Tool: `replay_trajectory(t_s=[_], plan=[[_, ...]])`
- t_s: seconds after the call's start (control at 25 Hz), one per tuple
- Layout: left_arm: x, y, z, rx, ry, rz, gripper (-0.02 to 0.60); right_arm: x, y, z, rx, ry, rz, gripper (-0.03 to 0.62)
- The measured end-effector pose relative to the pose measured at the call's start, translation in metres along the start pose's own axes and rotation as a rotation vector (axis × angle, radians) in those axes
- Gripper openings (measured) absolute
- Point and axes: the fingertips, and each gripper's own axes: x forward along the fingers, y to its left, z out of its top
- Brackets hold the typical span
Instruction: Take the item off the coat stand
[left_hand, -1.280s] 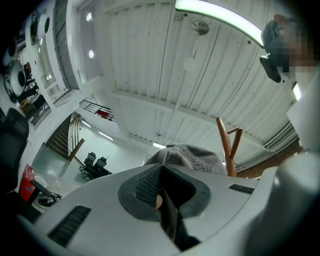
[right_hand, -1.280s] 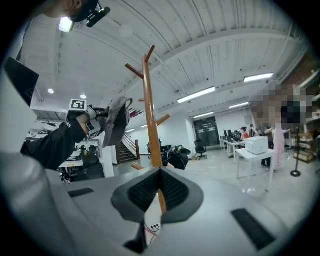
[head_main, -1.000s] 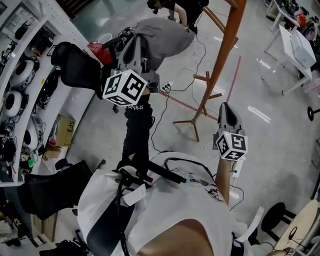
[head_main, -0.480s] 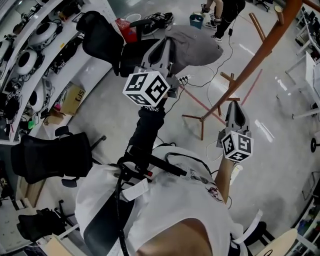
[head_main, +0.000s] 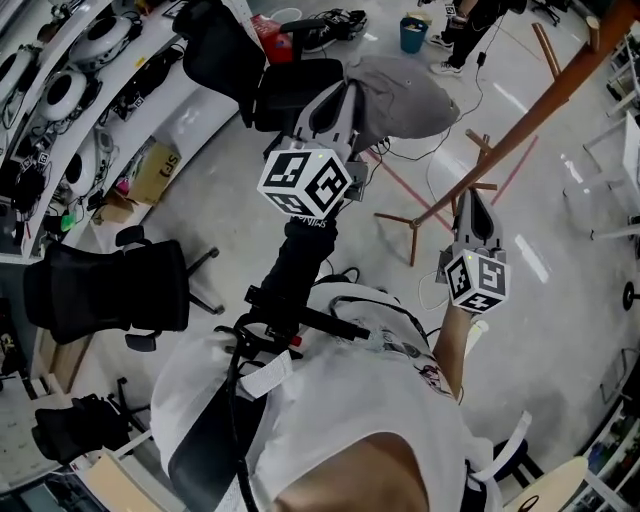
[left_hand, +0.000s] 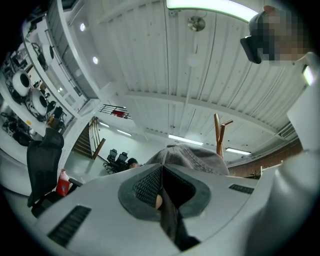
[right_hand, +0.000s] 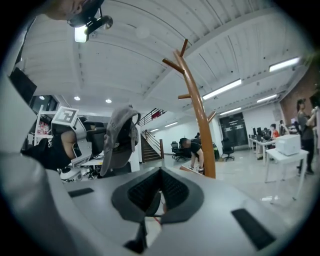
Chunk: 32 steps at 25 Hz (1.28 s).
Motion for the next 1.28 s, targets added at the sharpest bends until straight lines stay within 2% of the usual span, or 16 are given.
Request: replay_trajectory(t_s=[0.16, 0.52, 0.88, 1.28], plan=[[-0.024, 0.003, -0.013, 0.027, 0.007, 0.013, 0.014, -0.007, 0.013, -0.006, -0.020, -0.005, -0.021, 0.005], [-0.025, -0.024, -0.060, -0.038, 0.073, -0.047, 0.014, -0.028, -0.018, -0.004, -0.030, -0.010, -0.158, 0.005], [-0.009, -0.075, -0.098, -0.086, 0.125, -0.167, 0.014, -0.067, -0.060, -0.002, -0.034, -0.050, -0.318, 0.005], [0.005, -0.122, -0.115, -0.156, 0.168, -0.280, 0.014, -0.100, -0.092, 0.009, -0.032, -0.076, -0.446, 0.005]])
